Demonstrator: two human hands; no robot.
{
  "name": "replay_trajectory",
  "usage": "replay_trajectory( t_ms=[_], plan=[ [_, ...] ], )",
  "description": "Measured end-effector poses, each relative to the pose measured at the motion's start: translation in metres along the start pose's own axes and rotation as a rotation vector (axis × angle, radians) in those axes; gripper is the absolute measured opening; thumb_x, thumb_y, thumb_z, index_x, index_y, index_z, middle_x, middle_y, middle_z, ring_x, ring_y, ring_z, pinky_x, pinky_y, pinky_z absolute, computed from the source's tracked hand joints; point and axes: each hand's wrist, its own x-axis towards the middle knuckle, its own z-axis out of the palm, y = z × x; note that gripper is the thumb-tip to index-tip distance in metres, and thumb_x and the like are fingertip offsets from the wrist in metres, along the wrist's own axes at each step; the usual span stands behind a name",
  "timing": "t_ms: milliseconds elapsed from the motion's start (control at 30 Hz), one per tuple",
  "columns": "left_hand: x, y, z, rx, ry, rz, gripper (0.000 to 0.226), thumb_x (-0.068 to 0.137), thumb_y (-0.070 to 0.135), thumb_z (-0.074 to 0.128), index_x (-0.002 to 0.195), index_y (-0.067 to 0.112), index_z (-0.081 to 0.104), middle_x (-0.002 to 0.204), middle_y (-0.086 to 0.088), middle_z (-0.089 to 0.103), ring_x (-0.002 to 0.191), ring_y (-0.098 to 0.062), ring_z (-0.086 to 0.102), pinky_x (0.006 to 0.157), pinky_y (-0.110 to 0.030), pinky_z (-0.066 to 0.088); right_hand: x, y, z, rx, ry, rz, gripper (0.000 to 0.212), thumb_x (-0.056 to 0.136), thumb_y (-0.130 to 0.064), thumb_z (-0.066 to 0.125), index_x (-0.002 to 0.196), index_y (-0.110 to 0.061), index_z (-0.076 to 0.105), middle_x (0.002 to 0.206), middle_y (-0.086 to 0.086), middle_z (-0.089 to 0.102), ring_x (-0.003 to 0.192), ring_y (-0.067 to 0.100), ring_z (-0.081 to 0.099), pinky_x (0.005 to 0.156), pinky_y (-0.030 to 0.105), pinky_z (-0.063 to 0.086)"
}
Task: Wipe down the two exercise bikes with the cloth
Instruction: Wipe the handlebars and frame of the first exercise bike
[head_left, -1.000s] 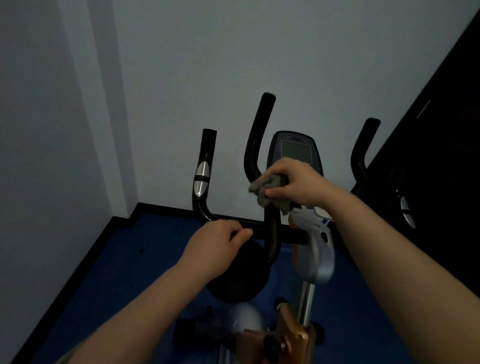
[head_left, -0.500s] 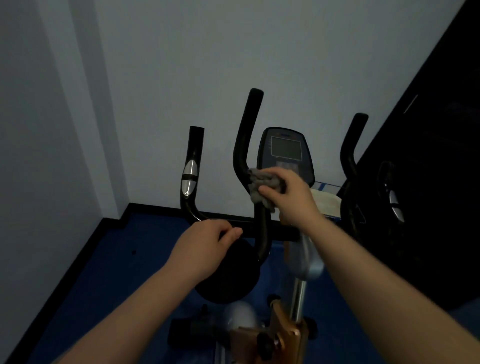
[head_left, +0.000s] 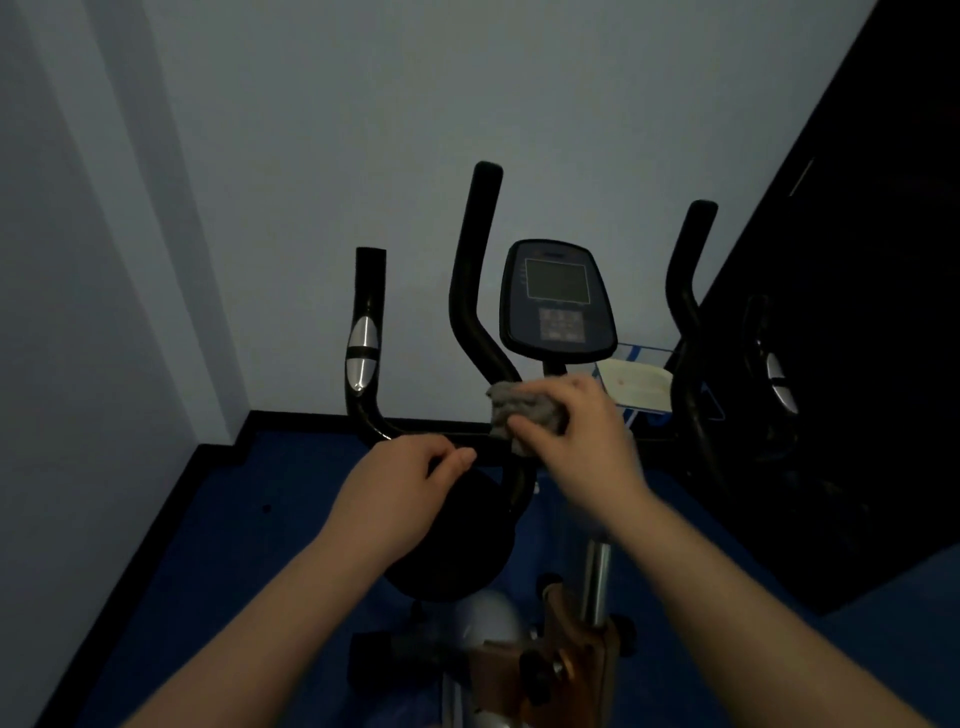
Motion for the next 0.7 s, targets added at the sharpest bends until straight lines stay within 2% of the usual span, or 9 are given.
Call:
replay_trajectory(
  t_ms=[100, 167, 233, 333, 433, 533, 633, 700],
  plan=[
    [0.0, 0.0, -0.002, -0.01, -0.004, 0.01, 0.037, 0.095, 0.045, 0.052, 0.059, 0.035, 0.051, 0.053, 0.011, 0.052, 0.053, 0.0, 0.051, 0.051, -0.024, 0.029, 0.021, -0.004, -0.009, 0.037, -0.013, 0.031, 0.029, 0.083, -0.016, 0.074, 0.11, -0.025, 0.068, 0.108, -0.003, 0.048, 0.091, -0.003, 0.047, 0.081, -0.001, 0.034],
    [0.0, 0.0, -0.002, -0.008, -0.003, 0.01, 0.036, 0.095, 0.046, 0.051, 0.06, 0.035, 0.053, 0.055, 0.01, 0.054, 0.056, 0.0, 0.053, 0.051, -0.023, 0.029, 0.001, -0.004, 0.0, 0.091, 0.011, 0.036, 0.031, 0.085, -0.013, 0.071, 0.113, -0.024, 0.066, 0.112, -0.004, 0.047, 0.095, -0.007, 0.048, 0.087, 0.005, 0.039],
    [-0.001, 0.0, 0.0, -0.004, -0.006, 0.005, 0.035, 0.095, 0.046, 0.051, 0.061, 0.035, 0.054, 0.056, 0.011, 0.055, 0.057, 0.001, 0.054, 0.051, -0.023, 0.03, -0.025, 0.002, 0.002, 0.1, 0.001, -0.009, 0.032, 0.084, -0.011, 0.072, 0.112, -0.026, 0.067, 0.109, -0.007, 0.048, 0.099, -0.013, 0.048, 0.086, 0.003, 0.038],
    [0.001, 0.0, -0.001, -0.006, -0.001, 0.001, 0.033, 0.095, 0.046, 0.051, 0.067, 0.032, 0.059, 0.058, 0.01, 0.056, 0.056, -0.001, 0.052, 0.051, -0.024, 0.031, -0.016, 0.008, -0.015, 0.117, -0.113, -0.002, 0.031, 0.081, -0.012, 0.075, 0.106, -0.03, 0.067, 0.106, -0.006, 0.053, 0.098, -0.009, 0.051, 0.082, 0.002, 0.038],
    [0.0, -0.001, -0.002, -0.001, -0.011, 0.008, 0.032, 0.095, 0.047, 0.05, 0.07, 0.031, 0.061, 0.06, 0.008, 0.058, 0.057, -0.002, 0.054, 0.05, -0.022, 0.03, -0.01, 0.003, -0.013, 0.121, -0.028, 0.02, 0.032, 0.084, -0.012, 0.073, 0.109, -0.03, 0.066, 0.108, -0.005, 0.052, 0.096, -0.013, 0.048, 0.083, 0.001, 0.036],
    [-0.001, -0.001, -0.001, 0.006, -0.006, 0.006, 0.032, 0.095, 0.047, 0.049, 0.07, 0.032, 0.061, 0.061, 0.009, 0.059, 0.058, -0.001, 0.054, 0.051, -0.023, 0.031, -0.054, 0.002, 0.01, 0.156, 0.108, 0.025, 0.032, 0.084, -0.01, 0.072, 0.11, -0.027, 0.066, 0.11, -0.004, 0.052, 0.102, -0.005, 0.051, 0.086, 0.003, 0.039],
    [-0.001, -0.001, 0.0, 0.002, -0.011, 0.007, 0.031, 0.095, 0.047, 0.049, 0.072, 0.032, 0.062, 0.065, 0.009, 0.061, 0.062, -0.001, 0.056, 0.056, -0.026, 0.04, -0.07, 0.007, 0.007, 0.204, 0.057, 0.0, 0.033, 0.08, -0.009, 0.076, 0.106, -0.028, 0.069, 0.107, -0.007, 0.054, 0.102, -0.003, 0.053, 0.083, 0.005, 0.041],
    [0.0, 0.0, -0.001, 0.009, -0.013, 0.008, 0.032, 0.095, 0.047, 0.049, 0.071, 0.031, 0.062, 0.062, 0.009, 0.059, 0.059, -0.001, 0.055, 0.052, -0.025, 0.036, -0.049, 0.011, -0.001, 0.18, 0.037, 0.001, 0.032, 0.08, -0.01, 0.076, 0.107, -0.026, 0.07, 0.106, -0.008, 0.054, 0.1, -0.007, 0.051, 0.084, 0.002, 0.038]
  ],
)
